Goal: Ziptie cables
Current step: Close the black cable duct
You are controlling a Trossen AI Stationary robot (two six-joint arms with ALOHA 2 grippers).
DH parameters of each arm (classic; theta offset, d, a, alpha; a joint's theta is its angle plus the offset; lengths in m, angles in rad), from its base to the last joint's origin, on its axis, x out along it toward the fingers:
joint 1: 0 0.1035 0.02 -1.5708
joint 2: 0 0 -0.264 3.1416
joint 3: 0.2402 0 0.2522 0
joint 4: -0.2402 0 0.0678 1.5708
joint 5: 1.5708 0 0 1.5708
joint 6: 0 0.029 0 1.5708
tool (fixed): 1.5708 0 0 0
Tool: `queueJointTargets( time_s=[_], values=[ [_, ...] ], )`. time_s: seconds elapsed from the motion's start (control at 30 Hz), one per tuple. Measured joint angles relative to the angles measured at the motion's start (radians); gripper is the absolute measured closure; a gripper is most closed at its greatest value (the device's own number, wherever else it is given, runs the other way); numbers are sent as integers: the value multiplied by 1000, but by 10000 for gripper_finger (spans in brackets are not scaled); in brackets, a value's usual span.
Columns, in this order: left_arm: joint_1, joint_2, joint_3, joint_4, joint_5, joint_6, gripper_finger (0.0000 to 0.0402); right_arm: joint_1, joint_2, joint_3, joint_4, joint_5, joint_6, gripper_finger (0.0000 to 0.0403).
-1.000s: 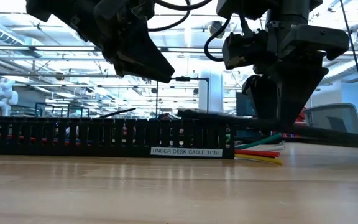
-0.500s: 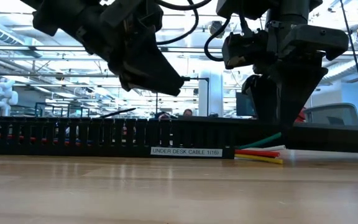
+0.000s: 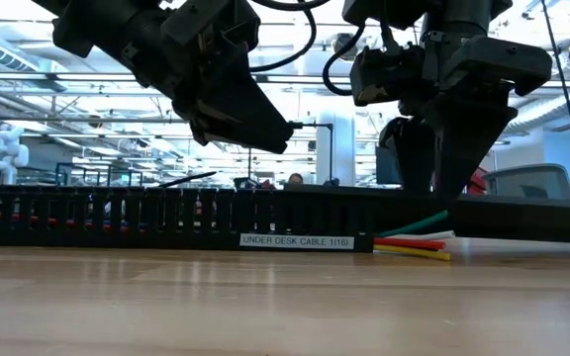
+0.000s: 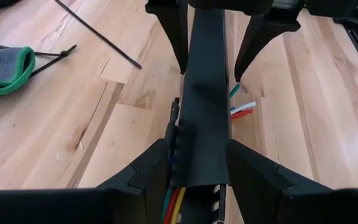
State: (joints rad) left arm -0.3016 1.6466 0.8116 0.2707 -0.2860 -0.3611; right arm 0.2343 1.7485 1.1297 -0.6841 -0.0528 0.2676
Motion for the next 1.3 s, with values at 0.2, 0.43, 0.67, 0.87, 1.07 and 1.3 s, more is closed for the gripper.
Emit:
queueJointTargets(
  time_s=[0.2,0.43,0.67,0.87,1.07,1.3],
  values=[
    [0,0,0,25,-5,-26,244,-2,0,0,12,0,0,144],
    [-2,0,0,82,49,-45,244,-1,0,0,18,-1,0,144],
    [-1,0,0,82,46,-52,244,-2,0,0,20,0,-18,144],
    [-1,0,0,81,46,-53,244,-4,0,0,23,-83,-25,144],
    [-1,0,0,79,45,-52,244,-6,-9,19,-4,-116,-23,144],
    [-1,0,0,79,42,-48,244,-52,-10,74,-78,-6,-68,144]
  ],
)
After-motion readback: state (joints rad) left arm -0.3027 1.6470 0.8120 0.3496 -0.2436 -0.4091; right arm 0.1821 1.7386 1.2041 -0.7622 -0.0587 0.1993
